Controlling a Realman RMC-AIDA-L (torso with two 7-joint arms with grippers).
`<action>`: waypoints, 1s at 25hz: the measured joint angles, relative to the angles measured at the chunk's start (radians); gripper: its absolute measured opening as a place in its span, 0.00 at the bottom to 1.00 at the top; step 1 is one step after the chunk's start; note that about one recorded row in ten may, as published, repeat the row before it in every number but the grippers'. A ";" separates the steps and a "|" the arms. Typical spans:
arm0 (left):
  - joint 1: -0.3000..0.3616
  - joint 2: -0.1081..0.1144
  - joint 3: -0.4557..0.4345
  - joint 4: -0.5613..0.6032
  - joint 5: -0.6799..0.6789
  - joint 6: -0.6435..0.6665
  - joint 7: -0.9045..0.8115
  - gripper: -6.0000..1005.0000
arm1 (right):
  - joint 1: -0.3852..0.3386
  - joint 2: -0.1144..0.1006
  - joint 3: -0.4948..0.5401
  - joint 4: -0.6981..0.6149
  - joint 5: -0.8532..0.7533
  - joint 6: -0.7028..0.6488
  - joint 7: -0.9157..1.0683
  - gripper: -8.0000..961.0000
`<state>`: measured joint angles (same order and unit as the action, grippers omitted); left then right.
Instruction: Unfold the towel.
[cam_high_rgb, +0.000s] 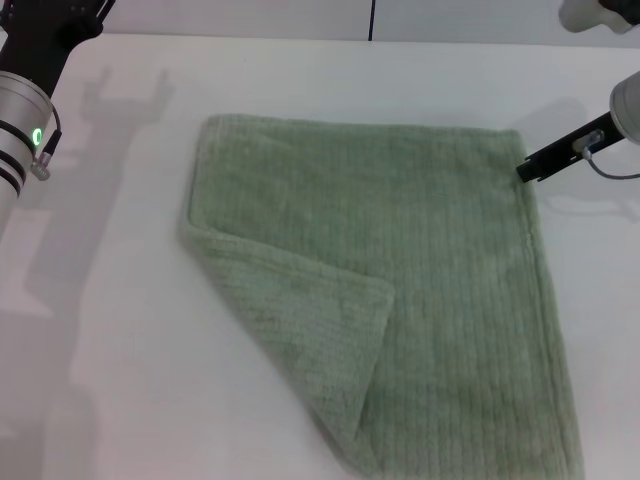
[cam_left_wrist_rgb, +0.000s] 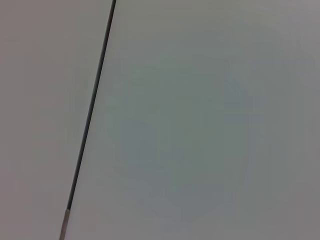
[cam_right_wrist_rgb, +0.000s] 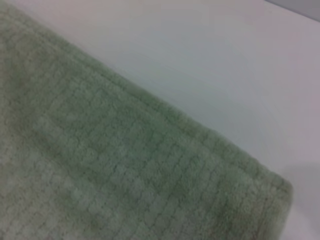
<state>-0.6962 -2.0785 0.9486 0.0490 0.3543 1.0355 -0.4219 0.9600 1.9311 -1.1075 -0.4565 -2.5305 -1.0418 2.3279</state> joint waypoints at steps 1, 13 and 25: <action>0.000 0.000 0.000 0.000 0.000 0.000 0.000 0.86 | 0.001 0.001 0.000 0.003 0.001 0.001 -0.004 0.03; 0.003 0.000 -0.001 -0.010 0.000 0.002 -0.008 0.86 | 0.005 0.023 0.000 0.018 0.005 0.031 -0.035 0.03; 0.010 0.000 0.000 -0.009 0.000 0.000 -0.023 0.86 | 0.011 0.030 -0.004 0.034 0.001 0.046 -0.038 0.03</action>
<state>-0.6861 -2.0785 0.9486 0.0398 0.3544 1.0357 -0.4448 0.9706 1.9607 -1.1113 -0.4229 -2.5299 -0.9954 2.2902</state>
